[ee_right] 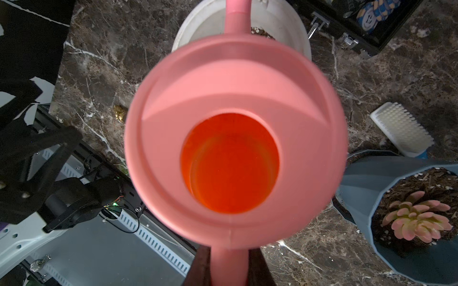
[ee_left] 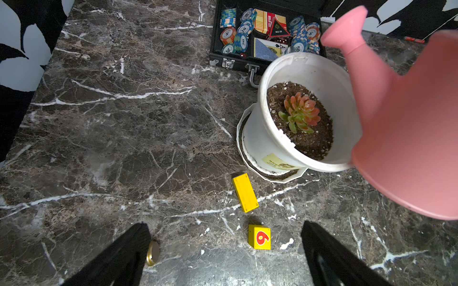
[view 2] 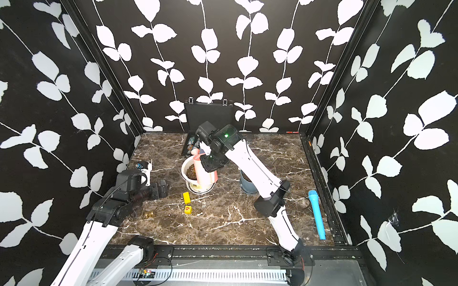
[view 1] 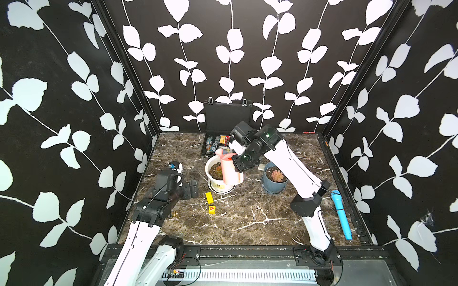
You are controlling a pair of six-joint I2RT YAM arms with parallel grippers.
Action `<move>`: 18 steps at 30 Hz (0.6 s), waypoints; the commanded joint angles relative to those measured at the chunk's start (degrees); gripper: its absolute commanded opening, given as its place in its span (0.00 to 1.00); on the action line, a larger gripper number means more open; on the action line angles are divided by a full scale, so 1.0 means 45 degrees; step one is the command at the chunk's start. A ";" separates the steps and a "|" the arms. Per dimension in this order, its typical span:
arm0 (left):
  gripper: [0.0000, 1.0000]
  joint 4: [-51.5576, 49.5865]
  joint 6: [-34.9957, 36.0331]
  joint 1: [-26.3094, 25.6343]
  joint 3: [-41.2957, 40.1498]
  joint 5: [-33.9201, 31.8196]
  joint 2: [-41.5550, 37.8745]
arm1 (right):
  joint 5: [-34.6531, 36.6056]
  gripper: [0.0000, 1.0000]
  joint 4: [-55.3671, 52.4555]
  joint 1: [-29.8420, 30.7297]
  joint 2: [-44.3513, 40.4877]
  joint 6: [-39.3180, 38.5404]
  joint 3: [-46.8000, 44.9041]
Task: Water the succulent around the soil edge
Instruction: Water the soil of the potted plant with water.
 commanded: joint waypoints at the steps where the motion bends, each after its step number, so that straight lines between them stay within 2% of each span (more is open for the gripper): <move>1: 0.99 -0.0033 -0.0042 0.0074 0.0051 0.0070 -0.0154 | 0.0015 0.00 -0.1668 0.0271 0.0014 0.0162 0.0279; 18: 0.99 -0.0043 -0.0062 0.0086 0.0055 0.0069 -0.0207 | 0.0097 0.00 -0.1818 0.1081 -0.0230 0.0272 0.0109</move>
